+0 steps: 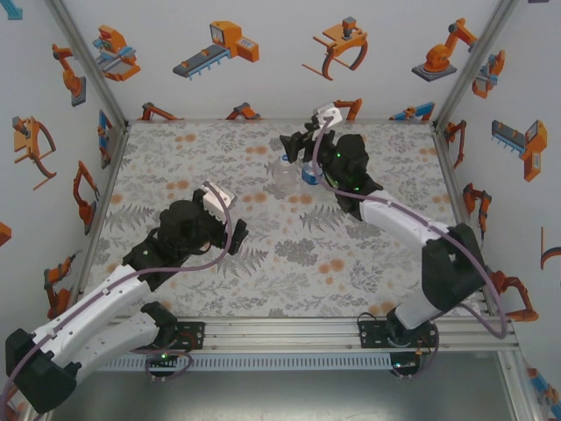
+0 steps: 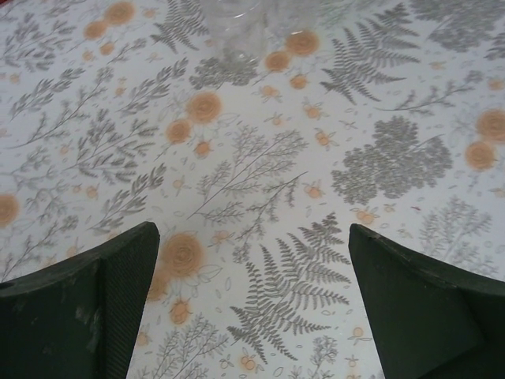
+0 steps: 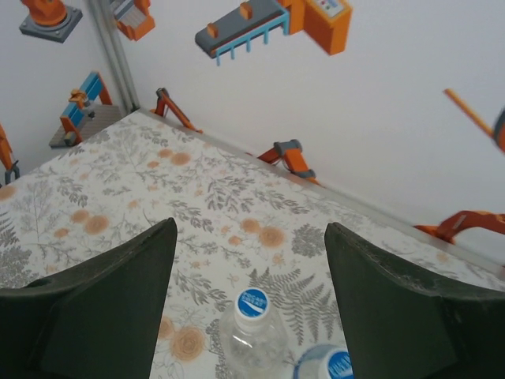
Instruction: Screw on the bottle caps
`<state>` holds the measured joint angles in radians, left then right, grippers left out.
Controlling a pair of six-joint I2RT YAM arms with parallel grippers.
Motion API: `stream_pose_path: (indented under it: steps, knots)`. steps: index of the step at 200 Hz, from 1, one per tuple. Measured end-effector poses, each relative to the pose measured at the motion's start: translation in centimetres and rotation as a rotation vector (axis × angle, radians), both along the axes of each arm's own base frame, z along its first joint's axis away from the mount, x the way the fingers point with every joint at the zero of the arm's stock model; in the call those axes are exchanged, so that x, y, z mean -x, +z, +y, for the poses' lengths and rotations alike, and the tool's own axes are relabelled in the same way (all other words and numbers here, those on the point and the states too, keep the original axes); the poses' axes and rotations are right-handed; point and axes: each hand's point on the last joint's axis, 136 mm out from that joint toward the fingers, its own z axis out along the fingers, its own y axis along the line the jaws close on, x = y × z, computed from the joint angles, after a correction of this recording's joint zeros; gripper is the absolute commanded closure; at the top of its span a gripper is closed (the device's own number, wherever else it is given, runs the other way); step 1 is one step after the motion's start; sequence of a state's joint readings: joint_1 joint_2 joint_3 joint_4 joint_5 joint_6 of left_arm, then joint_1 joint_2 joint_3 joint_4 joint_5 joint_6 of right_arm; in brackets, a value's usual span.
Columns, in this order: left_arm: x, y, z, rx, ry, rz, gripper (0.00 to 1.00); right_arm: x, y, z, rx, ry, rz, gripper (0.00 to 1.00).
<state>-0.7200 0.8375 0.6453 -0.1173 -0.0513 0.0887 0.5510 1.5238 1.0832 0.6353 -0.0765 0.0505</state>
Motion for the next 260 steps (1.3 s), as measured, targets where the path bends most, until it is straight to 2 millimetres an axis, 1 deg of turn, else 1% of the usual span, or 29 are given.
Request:
stream_pose_path:
  steps: [14, 30, 54, 70, 82, 87, 90, 121, 142, 169, 199, 214, 227, 241, 260]
  knots:
    - [-0.6, -0.7, 0.7, -0.025, 0.042, -0.007, 0.03, 1.0, 0.6, -1.8, 0.012, -0.038, 0.003, 0.28]
    - [-1.4, -1.3, 1.8, -0.052, 0.098, -0.019, 0.03, 1.8, 0.1, -4.0, 0.039, -0.086, 0.033, 0.25]
    - [-2.5, -2.2, 3.7, -0.084, 0.189, -0.039, 0.03, 2.8, -2.1, -7.7, 0.089, -0.180, 0.107, 0.21]
    - [-3.2, -2.8, 5.1, -0.098, 0.251, -0.049, 0.03, 3.7, -3.8, -9.8, 0.125, -0.236, 0.154, 0.16]
    - [-3.8, -3.2, 6.2, -0.105, 0.296, -0.059, 0.03, 4.4, -5.2, -11.4, 0.148, -0.277, 0.187, 0.08]
    - [-4.0, -3.4, 6.6, -0.108, 0.313, -0.060, 0.03, 4.6, -5.7, -12.0, 0.156, -0.294, 0.200, 0.02]
    - [-4.1, -3.5, 6.8, -0.109, 0.324, -0.062, 0.03, 4.8, -6.0, -12.3, 0.162, -0.304, 0.205, 0.01]
    - [-5.8, -5.4, 9.6, -0.132, 0.438, -0.057, 0.03, 6.0, -9.6, -16.0, 0.207, -0.416, 0.278, 0.01]
    - [-6.9, -6.7, 11.4, -0.141, 0.505, -0.048, 0.03, 6.6, -12.1, -18.0, 0.238, -0.485, 0.325, 0.01]
    - [-8.4, -8.9, 13.4, -0.161, 0.575, -0.019, 0.03, 7.4, -16.4, -20.7, 0.290, -0.580, 0.401, 0.01]
    - [-9.6, -11.2, 15.0, -0.164, 0.624, 0.006, 0.03, 8.2, -21.3, -24.1, 0.345, -0.686, 0.493, 0.01]
    - [-10.1, -12.2, 15.6, -0.155, 0.636, 0.010, 0.03, 8.4, -23.4, -25.4, 0.359, -0.723, 0.529, 0.01]
    - [-10.6, -12.9, 15.8, -0.144, 0.637, 0.012, 0.03, 8.5, -24.8, -26.3, 0.366, -0.749, 0.550, 0.01]
    - [-11.2, -13.5, 16.0, -0.129, 0.632, 0.012, 0.03, 8.5, -25.9, -27.0, 0.365, -0.771, 0.564, 0.01]
    - [-11.8, -14.1, 16.2, -0.116, 0.621, 0.016, 0.03, 8.1, -26.4, -27.7, 0.356, -0.788, 0.562, 0.01]
